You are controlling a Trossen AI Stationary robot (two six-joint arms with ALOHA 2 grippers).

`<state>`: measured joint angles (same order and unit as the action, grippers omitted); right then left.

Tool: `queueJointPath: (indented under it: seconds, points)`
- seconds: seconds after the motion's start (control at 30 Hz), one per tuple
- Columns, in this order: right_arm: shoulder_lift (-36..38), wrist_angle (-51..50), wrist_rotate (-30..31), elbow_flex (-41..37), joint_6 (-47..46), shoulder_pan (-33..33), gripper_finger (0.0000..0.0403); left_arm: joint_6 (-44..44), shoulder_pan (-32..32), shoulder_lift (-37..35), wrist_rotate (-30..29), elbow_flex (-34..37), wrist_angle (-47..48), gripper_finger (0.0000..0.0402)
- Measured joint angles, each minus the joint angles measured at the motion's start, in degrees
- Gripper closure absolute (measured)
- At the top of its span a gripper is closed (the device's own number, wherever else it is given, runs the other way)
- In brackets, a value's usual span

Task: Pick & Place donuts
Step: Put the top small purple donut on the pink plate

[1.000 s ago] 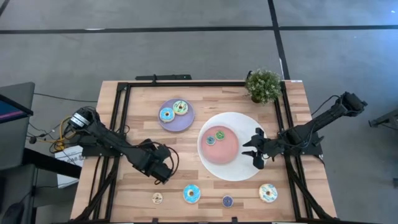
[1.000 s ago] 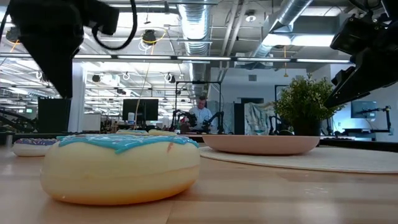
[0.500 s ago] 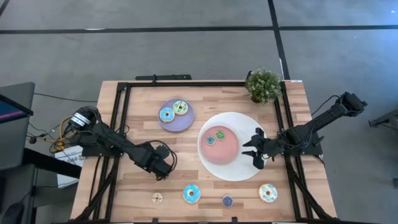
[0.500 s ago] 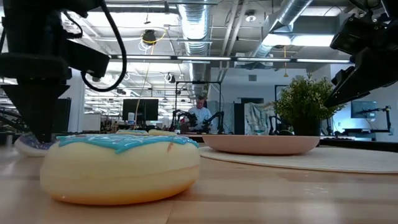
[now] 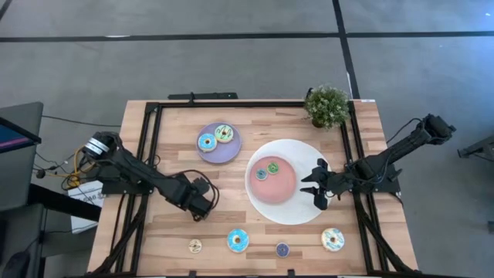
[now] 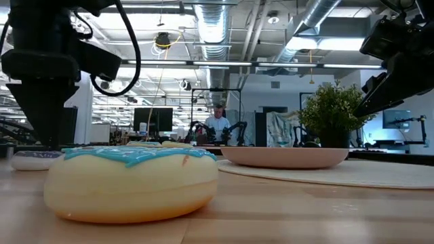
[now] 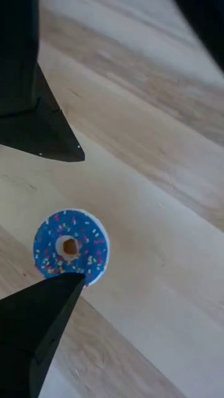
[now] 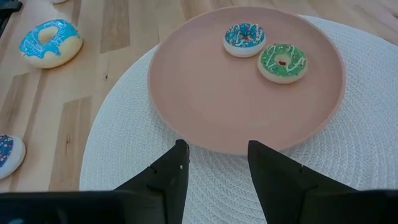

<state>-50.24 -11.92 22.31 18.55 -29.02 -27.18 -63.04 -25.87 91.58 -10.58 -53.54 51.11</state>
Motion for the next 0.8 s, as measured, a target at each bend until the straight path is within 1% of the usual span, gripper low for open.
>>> queueJointPath:
  seconds: [0.27,0.47,0.63,0.8]
  points:
    - [0.0,0.0,0.02,0.0,0.0,0.0,0.0249,-2.3,0.0,-0.59,0.39,-0.02,-0.18,0.0101]
    - [0.0,0.02,0.01,0.0,0.0,0.0,0.0249,-4.37,0.0,-0.58,1.21,-0.02,-2.47,0.0101]
    - [0.01,0.12,0.02,0.0,0.0,0.0,0.0249,-6.63,0.0,-0.51,1.21,1.14,-5.83,0.0101]
    - [0.0,0.24,0.02,0.0,0.0,0.0,0.0249,-8.23,-0.01,-0.51,1.38,2.7,-6.15,0.0101]
